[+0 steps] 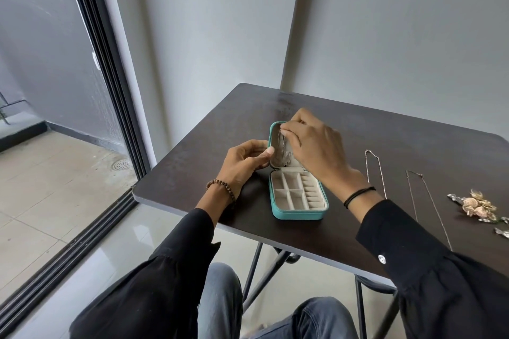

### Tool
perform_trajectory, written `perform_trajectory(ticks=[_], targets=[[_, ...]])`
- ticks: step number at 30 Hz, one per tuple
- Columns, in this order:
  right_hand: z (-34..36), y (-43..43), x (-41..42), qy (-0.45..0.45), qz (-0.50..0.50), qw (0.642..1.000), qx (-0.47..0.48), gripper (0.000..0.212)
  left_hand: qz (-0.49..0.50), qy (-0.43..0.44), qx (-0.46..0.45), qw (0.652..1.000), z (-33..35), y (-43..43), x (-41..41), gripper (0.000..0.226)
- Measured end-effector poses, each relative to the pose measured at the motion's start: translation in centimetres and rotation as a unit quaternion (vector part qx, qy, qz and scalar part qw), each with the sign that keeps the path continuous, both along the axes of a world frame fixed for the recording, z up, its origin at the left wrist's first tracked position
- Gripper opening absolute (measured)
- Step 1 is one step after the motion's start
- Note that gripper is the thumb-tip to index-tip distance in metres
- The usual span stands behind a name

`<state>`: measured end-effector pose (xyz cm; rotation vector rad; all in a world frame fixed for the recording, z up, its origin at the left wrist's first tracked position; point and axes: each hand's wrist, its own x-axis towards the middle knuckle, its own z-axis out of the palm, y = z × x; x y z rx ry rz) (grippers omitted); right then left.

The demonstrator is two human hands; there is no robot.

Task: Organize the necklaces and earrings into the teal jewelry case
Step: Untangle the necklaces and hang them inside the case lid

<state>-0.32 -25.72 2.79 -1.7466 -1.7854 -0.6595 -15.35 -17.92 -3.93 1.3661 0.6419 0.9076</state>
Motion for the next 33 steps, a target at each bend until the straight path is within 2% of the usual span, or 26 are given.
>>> perform_trajectory(ticks=[8, 14, 18, 22, 26, 29, 33], targets=[[-0.2, -0.4, -0.4, -0.013, -0.023, 0.998, 0.054, 0.006, 0.000, -0.005, 0.006, 1.000, 0.1, 0.0, 0.0, 0.028], [-0.7, -0.7, -0.6, 0.025, -0.016, 0.998, 0.054, 0.008, 0.002, -0.007, 0.010, 1.000, -0.1, 0.1, 0.0, 0.028], [-1.6, -1.1, -0.9, 0.056, 0.008, 0.998, 0.024, 0.018, 0.008, -0.006, 0.011, 1.000, -0.2, 0.1, 0.1, 0.028], [-2.2, -1.7, -0.8, 0.116, -0.011, 0.993, -0.010, 0.021, 0.018, -0.008, -0.004, 1.000, -0.1, 0.0, 0.2, 0.028], [-3.2, -3.6, -1.0, 0.139, -0.018, 0.989, -0.049, 0.014, 0.048, -0.003, -0.016, 0.999, 0.1, -0.3, 0.5, 0.026], [-4.3, -5.4, -0.9, 0.144, -0.032, 0.986, -0.077, 0.008, 0.090, 0.036, 0.002, 0.995, 0.4, -0.7, 0.8, 0.023], [-4.8, -6.8, -0.9, 0.196, -0.023, 0.978, -0.068, 0.003, 0.129, 0.084, 0.011, 0.988, 0.7, -1.1, 1.2, 0.026]])
